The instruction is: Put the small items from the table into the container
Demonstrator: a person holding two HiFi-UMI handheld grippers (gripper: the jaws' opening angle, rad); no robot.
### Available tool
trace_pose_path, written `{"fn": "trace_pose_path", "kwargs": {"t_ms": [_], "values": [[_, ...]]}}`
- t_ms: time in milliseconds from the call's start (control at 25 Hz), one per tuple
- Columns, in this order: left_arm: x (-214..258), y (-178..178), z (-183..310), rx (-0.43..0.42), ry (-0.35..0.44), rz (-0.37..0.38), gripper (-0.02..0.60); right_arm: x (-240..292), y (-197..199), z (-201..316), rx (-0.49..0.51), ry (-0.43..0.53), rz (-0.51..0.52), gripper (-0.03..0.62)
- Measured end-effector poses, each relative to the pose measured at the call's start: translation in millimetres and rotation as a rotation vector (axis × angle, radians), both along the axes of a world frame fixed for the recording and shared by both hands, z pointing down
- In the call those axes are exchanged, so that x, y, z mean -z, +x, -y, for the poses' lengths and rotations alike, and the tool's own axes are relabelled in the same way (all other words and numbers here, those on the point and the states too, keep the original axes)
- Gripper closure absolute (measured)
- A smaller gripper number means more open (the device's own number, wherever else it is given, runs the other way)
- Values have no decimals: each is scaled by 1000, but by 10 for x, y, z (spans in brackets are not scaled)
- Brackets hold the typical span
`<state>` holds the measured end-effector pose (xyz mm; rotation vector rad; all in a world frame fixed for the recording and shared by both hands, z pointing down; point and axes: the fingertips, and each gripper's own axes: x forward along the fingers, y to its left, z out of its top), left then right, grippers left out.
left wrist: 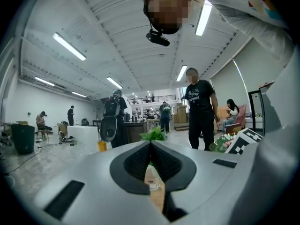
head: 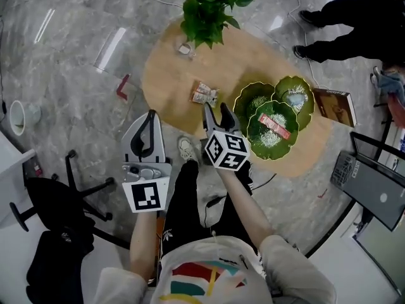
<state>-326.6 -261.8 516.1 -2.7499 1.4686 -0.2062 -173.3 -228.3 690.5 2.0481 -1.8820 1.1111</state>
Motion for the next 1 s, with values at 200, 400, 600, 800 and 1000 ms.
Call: {"fn": "trace_pose_path", "kwargs": {"t_ms": [200, 400, 600, 800, 1000], "values": [[-700, -28, -79, -66, -70, 113, 574, -731, 141, -59, -42, -130, -65, 384], [-895, -37, -174, -62, -81, 81, 574, -1151, 237, -63, -66, -184, -112, 384], [-980, -17, -233, -80, -97, 60, 574, -1378, 339, -11, -98, -206, -117, 384], [-1001, -36, -237, -85, -93, 68, 574, -1432, 248, 73, -30, -209, -9, 523], [-831, -77, -255, -68, -93, 56, 574, -994, 148, 93, 29, -144, -79, 530]]}}
